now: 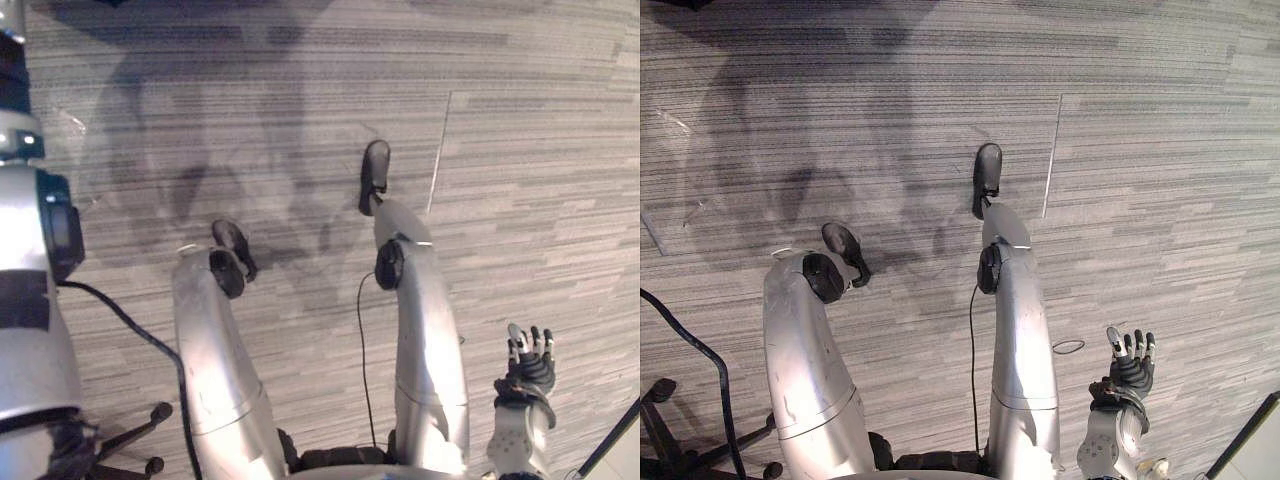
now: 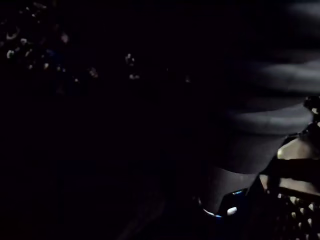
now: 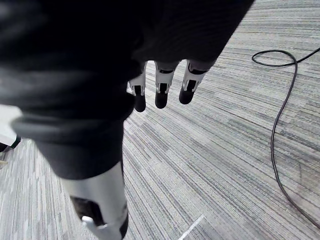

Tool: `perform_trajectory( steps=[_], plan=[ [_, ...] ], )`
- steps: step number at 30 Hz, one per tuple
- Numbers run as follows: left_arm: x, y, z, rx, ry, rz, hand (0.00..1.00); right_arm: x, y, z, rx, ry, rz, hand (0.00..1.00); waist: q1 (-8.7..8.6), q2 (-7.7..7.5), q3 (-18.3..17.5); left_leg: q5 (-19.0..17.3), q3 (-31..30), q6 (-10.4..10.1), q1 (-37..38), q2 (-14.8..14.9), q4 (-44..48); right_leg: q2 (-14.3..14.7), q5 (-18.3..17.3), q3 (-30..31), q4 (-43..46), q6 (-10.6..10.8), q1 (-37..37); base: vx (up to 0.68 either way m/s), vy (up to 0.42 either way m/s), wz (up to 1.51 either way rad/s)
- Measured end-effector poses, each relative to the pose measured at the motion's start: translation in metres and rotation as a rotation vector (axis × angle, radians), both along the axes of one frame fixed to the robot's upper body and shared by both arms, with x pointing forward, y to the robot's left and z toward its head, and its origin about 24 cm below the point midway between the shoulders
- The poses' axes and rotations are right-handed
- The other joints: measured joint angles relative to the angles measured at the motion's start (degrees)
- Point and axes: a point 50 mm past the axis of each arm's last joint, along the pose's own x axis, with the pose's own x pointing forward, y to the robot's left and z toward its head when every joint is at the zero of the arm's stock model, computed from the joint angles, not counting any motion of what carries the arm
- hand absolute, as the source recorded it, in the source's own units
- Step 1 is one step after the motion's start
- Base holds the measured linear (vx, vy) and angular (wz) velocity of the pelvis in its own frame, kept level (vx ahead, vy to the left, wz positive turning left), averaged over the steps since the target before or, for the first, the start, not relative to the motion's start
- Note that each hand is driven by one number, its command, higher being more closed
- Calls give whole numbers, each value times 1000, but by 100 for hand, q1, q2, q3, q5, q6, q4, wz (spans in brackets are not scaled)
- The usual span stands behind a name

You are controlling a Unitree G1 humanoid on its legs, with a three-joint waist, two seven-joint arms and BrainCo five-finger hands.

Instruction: Pick up the laundry basket with both hands and put the clothes into the washing machine.

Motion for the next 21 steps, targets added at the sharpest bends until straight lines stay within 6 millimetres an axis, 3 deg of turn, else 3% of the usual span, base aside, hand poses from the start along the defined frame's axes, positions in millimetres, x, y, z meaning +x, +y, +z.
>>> perform_trajectory(
  steps=[5,9,10,12,16,19,21],
  plan=[
    [19,12,-33,0,89,12,0,9,5,1,13,-17,12,0,8,0,-3,0,-8,-3,155,-43,-6,-70,-124,-16,253,-97,36,-12,13,12],
    [38,-4,-78,98,191,-59,0,9,9,-3,29,-3,21,0,112,2,-8,6,-24,-18,306,-81,-12,-127,-288,-19,420,-78,130,-52,12,17],
    [45,-12,-100,135,238,-103,0,12,13,-2,27,-7,46,0,132,1,-14,14,-51,-34,387,-77,-50,-132,-333,-36,418,-116,219,-54,13,14],
    [51,-18,-118,146,275,-143,0,15,16,-2,31,-12,66,0,134,1,-14,17,-57,-35,468,-81,-128,-142,-382,-35,414,-107,285,-60,-2,17],
    [67,-17,-201,-22,424,-268,0,25,23,2,30,-38,101,0,148,-3,-17,107,-97,-202,898,-80,-456,-145,-514,-116,422,-229,606,-34,-30,18],
    [67,-17,-252,-212,480,-327,0,26,22,4,27,-45,98,0,162,-17,-29,211,-119,-380,1220,-98,-721,-174,-643,-193,476,-317,805,31,-54,26],
    [63,-25,-308,-404,566,-368,0,25,22,4,30,-35,78,0,217,-29,-38,296,-160,-535,1632,-176,-1012,-244,-862,-273,627,-464,1059,64,-85,40]
  ],
)
